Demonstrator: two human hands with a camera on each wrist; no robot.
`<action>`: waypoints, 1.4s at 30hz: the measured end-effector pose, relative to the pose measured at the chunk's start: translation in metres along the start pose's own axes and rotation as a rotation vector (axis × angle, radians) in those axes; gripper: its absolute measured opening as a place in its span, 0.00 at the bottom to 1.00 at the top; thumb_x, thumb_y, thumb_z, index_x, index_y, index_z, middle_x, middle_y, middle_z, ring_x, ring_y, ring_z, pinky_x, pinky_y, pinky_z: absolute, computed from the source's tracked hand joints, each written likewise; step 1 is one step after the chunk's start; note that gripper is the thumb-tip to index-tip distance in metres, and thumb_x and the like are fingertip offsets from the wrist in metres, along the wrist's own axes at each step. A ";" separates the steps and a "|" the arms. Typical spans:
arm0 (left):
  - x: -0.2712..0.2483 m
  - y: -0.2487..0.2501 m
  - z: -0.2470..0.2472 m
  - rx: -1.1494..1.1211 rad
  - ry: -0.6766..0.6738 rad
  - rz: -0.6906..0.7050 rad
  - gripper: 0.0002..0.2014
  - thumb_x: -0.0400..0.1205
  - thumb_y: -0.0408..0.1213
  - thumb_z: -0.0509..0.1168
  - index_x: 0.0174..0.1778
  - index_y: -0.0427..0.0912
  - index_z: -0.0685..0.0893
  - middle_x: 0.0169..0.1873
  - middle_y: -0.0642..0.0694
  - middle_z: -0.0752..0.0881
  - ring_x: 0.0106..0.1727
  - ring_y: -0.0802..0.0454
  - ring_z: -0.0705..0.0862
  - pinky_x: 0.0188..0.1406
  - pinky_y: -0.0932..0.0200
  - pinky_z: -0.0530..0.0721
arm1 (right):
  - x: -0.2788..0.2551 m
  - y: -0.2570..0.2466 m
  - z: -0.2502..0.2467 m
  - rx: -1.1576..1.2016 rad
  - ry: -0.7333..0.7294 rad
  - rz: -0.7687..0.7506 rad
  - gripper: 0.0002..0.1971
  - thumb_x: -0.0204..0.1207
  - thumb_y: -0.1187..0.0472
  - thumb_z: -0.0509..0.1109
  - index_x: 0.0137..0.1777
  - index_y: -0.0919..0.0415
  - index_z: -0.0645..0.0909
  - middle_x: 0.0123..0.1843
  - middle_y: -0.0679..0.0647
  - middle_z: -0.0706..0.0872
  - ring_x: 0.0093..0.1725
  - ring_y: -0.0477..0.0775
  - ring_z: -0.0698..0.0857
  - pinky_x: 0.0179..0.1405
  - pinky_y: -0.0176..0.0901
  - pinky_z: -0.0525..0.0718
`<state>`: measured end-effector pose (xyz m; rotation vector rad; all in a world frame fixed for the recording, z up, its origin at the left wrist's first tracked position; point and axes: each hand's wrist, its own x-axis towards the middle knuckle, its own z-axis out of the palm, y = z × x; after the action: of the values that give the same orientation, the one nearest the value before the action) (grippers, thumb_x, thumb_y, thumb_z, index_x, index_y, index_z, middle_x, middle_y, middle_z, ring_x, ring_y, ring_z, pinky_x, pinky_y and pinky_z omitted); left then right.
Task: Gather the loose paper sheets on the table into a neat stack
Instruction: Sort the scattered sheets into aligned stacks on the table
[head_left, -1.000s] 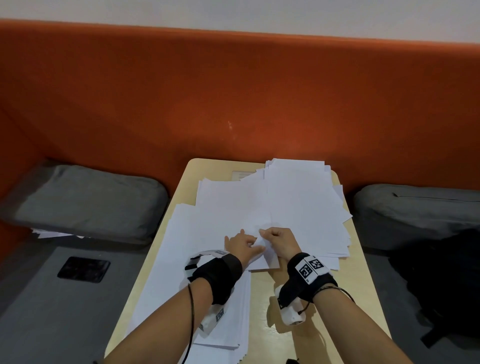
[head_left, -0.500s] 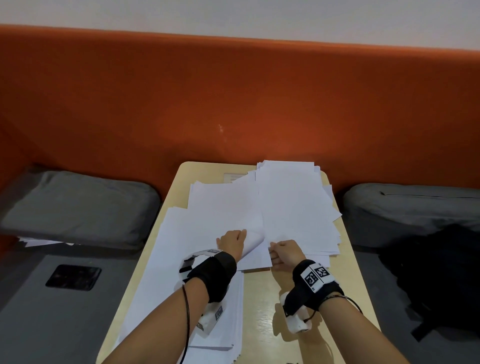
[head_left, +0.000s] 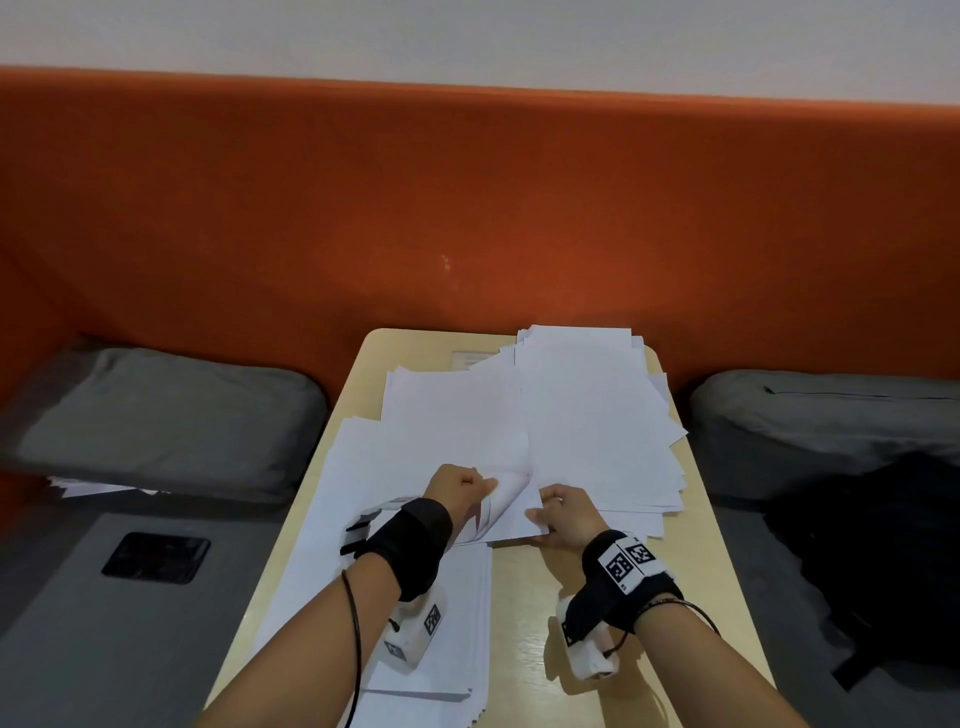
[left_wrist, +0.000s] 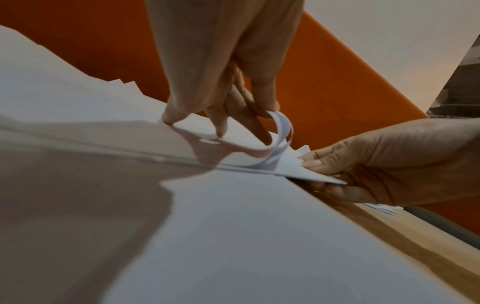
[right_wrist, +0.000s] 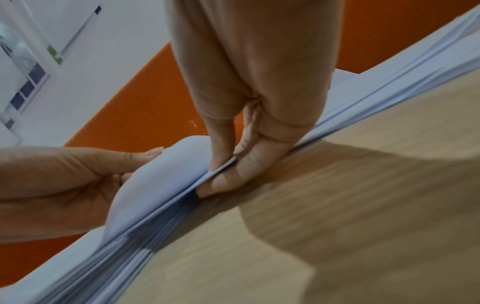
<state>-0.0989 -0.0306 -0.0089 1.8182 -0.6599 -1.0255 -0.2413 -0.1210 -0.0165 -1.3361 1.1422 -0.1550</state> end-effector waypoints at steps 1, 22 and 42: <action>-0.001 0.000 -0.001 -0.038 -0.005 -0.006 0.32 0.79 0.25 0.65 0.09 0.48 0.64 0.17 0.53 0.63 0.18 0.61 0.69 0.34 0.67 0.69 | 0.001 0.001 0.000 0.015 -0.002 0.010 0.10 0.73 0.74 0.72 0.50 0.67 0.75 0.39 0.53 0.79 0.42 0.51 0.81 0.44 0.51 0.87; 0.003 -0.010 -0.037 0.273 0.182 0.068 0.14 0.81 0.34 0.64 0.62 0.43 0.80 0.62 0.44 0.80 0.65 0.45 0.79 0.69 0.45 0.75 | 0.005 -0.015 0.006 -0.102 -0.082 -0.165 0.24 0.77 0.72 0.67 0.73 0.67 0.68 0.69 0.62 0.79 0.67 0.60 0.79 0.64 0.46 0.79; -0.010 0.099 -0.052 -0.299 0.181 0.533 0.12 0.77 0.32 0.68 0.54 0.42 0.76 0.44 0.51 0.84 0.40 0.65 0.84 0.42 0.66 0.81 | -0.034 -0.094 -0.075 0.278 0.172 -0.700 0.15 0.77 0.74 0.66 0.57 0.55 0.79 0.50 0.47 0.88 0.46 0.42 0.89 0.44 0.38 0.86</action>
<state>-0.0608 -0.0426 0.0957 1.3498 -0.7776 -0.5593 -0.2644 -0.1782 0.0926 -1.4365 0.7125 -0.9181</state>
